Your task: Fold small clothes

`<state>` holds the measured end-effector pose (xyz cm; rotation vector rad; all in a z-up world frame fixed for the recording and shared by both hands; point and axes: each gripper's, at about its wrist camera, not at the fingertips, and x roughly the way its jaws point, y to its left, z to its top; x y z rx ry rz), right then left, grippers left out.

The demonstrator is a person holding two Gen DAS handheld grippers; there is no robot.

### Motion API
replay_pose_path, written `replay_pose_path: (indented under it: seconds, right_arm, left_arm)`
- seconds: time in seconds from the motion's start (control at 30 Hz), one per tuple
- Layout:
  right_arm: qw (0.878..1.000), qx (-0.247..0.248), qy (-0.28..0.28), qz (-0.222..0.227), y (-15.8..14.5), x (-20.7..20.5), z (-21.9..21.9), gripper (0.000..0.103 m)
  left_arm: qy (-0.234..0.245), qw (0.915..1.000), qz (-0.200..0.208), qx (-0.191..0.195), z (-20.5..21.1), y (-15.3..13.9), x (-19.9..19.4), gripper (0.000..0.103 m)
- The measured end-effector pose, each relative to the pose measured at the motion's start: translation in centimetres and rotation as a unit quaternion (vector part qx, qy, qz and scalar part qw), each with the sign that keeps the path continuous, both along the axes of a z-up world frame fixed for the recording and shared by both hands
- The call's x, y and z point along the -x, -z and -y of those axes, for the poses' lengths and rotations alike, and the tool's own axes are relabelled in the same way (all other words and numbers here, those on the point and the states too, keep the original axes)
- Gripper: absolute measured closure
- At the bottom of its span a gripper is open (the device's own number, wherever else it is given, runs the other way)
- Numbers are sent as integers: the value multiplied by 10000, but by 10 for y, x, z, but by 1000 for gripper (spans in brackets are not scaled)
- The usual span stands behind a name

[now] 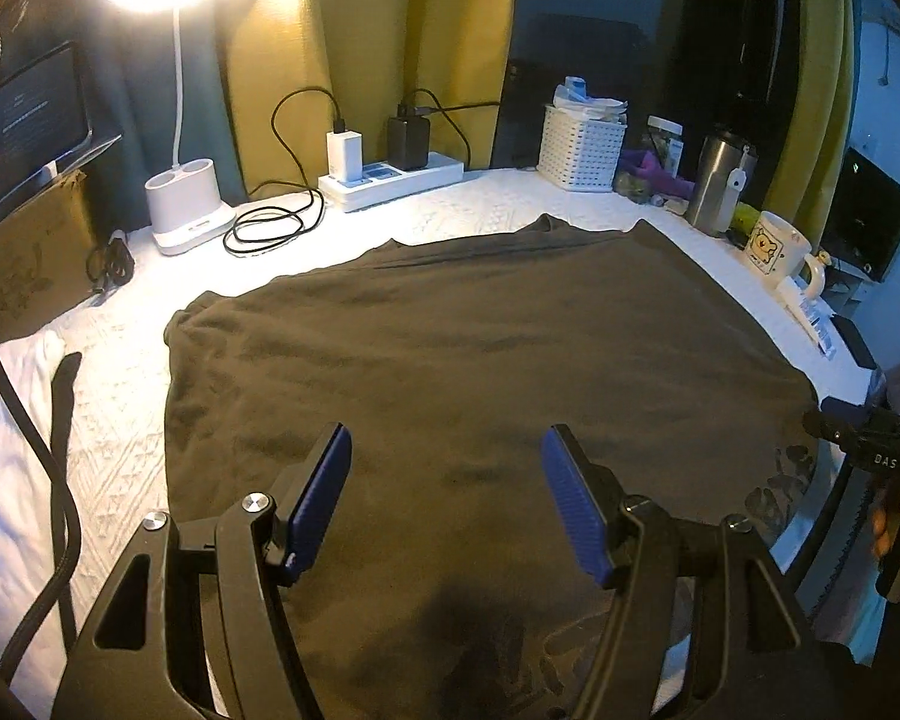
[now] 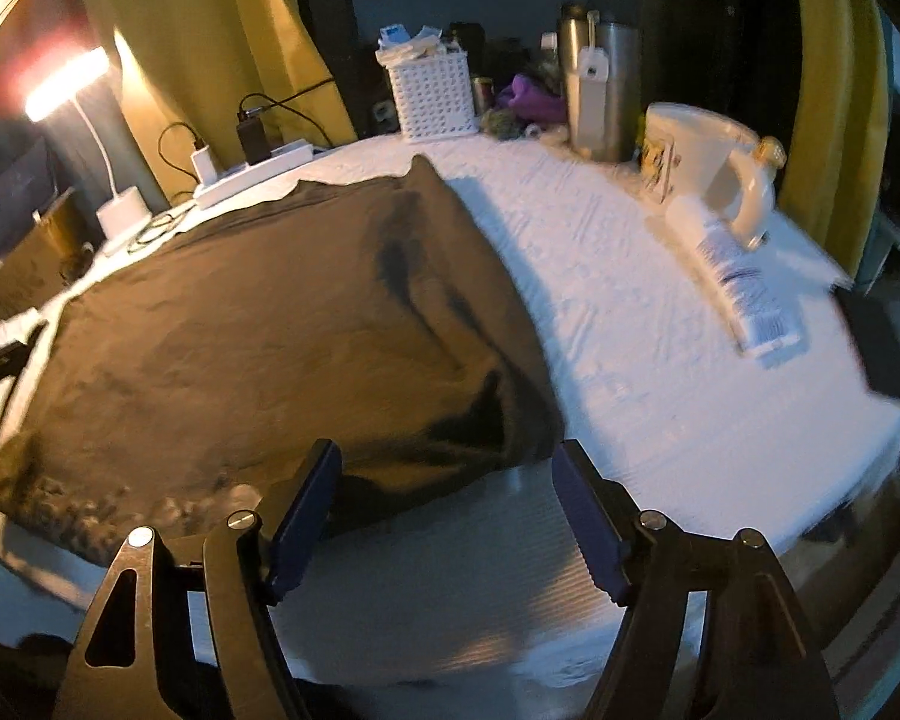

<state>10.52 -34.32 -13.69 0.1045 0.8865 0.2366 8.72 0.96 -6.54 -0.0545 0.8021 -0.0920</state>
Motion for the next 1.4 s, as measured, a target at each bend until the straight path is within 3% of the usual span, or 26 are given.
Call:
replay_pose_path:
  seconds: [0.3, 0.6, 0.9, 0.93, 1.0, 1.07, 1.23, 1.4]
  right_arm:
    - [9992, -250, 27, -307, 11, -14, -12, 23]
    - [9985, -468, 115, -254, 13, -34, -19, 22]
    - [9995, -117, 211, -193, 15, -50, -28, 24]
    - [9996, -61, 230, -169, 15, -51, -30, 28]
    - [9998, 83, 170, -102, 15, -52, -35, 61]
    - [9999, 14, 81, -141, 14, -55, -36, 78]
    - [9999, -48, -18, -106, 6, -58, -40, 84]
    - [9996, -34, -126, 264, -26, -56, -52, 85]
  left_arm:
    - [-277, 9996, -81, 55, -27, 7, -12, 37]
    - [-468, 9985, -202, 187, -49, 20, -19, 37]
    - [-555, 9980, -231, 204, -60, 25, -21, 37]
    - [-552, 9980, -229, 206, -61, 26, -21, 37]
    - [-552, 9979, -235, 237, -63, 26, -21, 37]
    - [-557, 9978, -228, 261, -65, 25, -21, 37]
    - [-616, 9974, -165, 332, -74, 22, -17, 37]
    - [-728, 9966, -73, 384, -88, 17, -10, 37]
